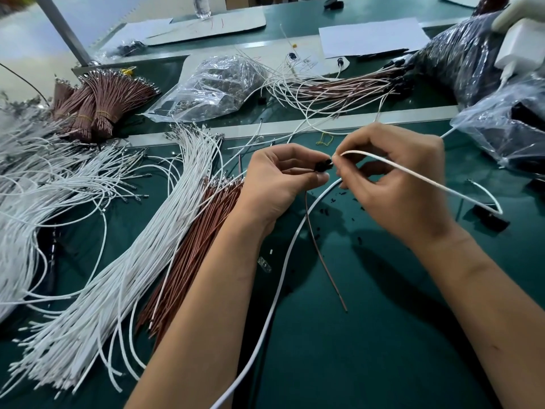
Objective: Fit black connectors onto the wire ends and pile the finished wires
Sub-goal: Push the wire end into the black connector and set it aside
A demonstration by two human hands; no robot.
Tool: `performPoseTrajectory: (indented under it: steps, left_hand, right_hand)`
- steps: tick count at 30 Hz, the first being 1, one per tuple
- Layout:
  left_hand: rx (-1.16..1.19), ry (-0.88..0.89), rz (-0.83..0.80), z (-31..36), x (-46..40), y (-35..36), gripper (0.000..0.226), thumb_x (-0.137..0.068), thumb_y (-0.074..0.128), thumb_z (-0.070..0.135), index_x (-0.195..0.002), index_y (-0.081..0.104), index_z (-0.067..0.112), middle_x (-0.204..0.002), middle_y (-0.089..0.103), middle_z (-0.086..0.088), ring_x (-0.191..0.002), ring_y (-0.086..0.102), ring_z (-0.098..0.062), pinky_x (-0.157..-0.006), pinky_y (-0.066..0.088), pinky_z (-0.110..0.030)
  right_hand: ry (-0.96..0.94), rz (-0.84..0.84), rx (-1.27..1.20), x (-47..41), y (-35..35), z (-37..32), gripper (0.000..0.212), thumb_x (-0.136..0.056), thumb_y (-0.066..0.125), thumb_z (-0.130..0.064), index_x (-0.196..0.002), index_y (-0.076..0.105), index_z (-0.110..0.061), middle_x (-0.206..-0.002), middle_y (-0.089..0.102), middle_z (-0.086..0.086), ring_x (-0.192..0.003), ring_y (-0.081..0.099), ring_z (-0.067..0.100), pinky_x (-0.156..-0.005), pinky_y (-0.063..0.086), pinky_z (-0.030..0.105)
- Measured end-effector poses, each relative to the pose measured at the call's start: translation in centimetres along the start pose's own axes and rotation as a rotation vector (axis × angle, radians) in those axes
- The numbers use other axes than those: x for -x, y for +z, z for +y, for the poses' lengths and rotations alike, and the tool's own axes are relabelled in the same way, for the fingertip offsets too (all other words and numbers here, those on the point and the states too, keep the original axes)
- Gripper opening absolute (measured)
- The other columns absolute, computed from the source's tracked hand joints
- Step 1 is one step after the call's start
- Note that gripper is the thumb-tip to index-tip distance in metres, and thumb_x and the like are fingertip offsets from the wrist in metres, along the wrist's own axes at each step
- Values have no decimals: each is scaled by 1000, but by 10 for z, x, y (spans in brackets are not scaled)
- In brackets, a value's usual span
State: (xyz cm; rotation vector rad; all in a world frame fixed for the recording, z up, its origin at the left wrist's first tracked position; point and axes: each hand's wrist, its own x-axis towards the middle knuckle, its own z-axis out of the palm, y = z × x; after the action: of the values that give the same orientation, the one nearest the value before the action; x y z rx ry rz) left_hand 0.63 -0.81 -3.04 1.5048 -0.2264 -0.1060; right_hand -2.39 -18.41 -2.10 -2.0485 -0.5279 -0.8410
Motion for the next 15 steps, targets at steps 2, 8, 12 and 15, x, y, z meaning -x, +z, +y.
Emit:
performPoseTrajectory:
  steps: [2, 8, 12, 15]
  left_hand:
    - [6, 0, -14, 0, 1, 0, 30, -72, 79, -15, -85, 77, 12, -86, 78, -8, -79, 72, -16, -79, 56, -24]
    - [11, -49, -36, 2, 4, 3, 25, -75, 79, -12, -88, 76, 9, -87, 78, -11, -79, 74, -16, -76, 56, -22]
    - [-17, -73, -89, 6, 6, 6, 23, -77, 78, -11, -89, 75, 9, -86, 78, -12, -75, 72, -16, -73, 55, -23]
    - [2, -107, -99, 7, 7, 7, 21, -78, 78, -9, -89, 73, 8, -92, 78, -16, -78, 73, -19, -78, 57, -29]
  right_hand:
    - [93, -7, -81, 2, 3, 3, 5, -90, 76, -9, -94, 72, -8, -81, 73, -1, -67, 72, 14, -61, 60, 39]
    - [421, -34, -357, 0, 5, 10, 5, -86, 80, -8, -82, 78, -8, -75, 75, 0, -56, 65, 12, -44, 49, 25]
    - [674, -152, -642, -3, -1, 13, 7, -83, 80, -8, -78, 76, -7, -76, 75, 0, -57, 58, 8, -42, 38, 18]
    - [722, -133, -738, -4, -2, 12, 14, -78, 81, -25, -82, 78, -13, -77, 70, 3, -65, 55, 10, -43, 36, 18]
